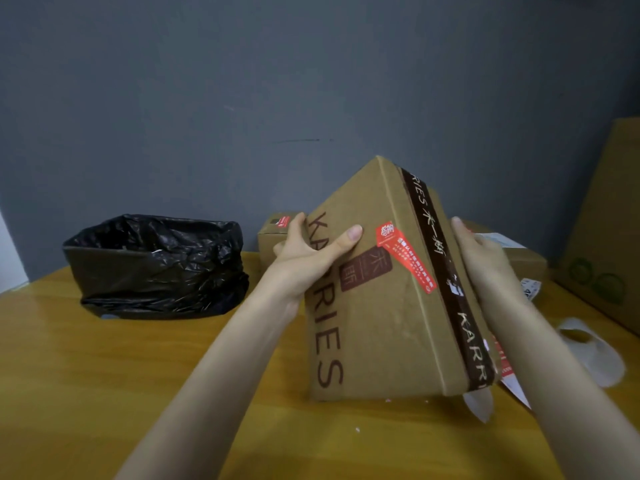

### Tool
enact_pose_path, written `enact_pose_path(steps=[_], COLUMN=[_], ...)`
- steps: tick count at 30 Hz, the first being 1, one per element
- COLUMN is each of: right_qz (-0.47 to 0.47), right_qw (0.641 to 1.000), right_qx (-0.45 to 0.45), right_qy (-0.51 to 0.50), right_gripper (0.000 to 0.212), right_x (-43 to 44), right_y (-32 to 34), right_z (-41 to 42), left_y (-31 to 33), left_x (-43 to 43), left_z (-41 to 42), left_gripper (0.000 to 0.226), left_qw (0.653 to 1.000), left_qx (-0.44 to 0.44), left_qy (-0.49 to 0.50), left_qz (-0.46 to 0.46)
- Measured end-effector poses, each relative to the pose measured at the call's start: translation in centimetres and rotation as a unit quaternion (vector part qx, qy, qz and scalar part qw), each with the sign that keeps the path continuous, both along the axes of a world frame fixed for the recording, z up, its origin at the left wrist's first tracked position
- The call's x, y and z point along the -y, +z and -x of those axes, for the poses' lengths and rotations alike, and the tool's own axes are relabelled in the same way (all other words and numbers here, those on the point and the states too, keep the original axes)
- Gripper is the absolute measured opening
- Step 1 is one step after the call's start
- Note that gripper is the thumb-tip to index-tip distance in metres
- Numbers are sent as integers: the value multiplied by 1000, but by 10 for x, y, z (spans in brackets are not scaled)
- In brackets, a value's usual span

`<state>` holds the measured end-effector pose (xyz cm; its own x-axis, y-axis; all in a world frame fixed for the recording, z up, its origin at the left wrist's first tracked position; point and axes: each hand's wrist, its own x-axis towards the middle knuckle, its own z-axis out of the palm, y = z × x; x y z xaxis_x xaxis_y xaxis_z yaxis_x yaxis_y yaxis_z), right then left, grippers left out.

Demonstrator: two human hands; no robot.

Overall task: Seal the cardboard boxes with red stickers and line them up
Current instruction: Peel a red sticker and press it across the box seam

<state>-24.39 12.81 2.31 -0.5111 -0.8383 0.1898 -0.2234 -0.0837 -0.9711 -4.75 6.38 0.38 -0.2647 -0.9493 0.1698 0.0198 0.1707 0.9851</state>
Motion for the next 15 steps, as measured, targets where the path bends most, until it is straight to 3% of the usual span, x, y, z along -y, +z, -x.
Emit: enact_pose_path(steps=[5,8,10,12,15], right_qz=[106,110,103,75,-7], right_qw=[979,954,934,917,905], right_qx=[-158,-262,-324,-379,-424], right_qy=[-79,-92,-110,-97,7], right_gripper=[15,19,17,16,24], right_x=[3,3,4,4,-7], right_y=[-1,3,3,5,17], right_z=[-2,-5,-6,-9,-13], left_y=[2,11,16,22,25], left_x=[0,-3,-5,-8,-12], left_z=[-5,-12,-16,-18,-21], left_gripper=[139,110,90,86,75], left_qw=[999,991,983,976,935], left_qx=[40,99,130,162,286], left_qy=[25,86,111,121,168], left_qz=[9,41,67,85,129])
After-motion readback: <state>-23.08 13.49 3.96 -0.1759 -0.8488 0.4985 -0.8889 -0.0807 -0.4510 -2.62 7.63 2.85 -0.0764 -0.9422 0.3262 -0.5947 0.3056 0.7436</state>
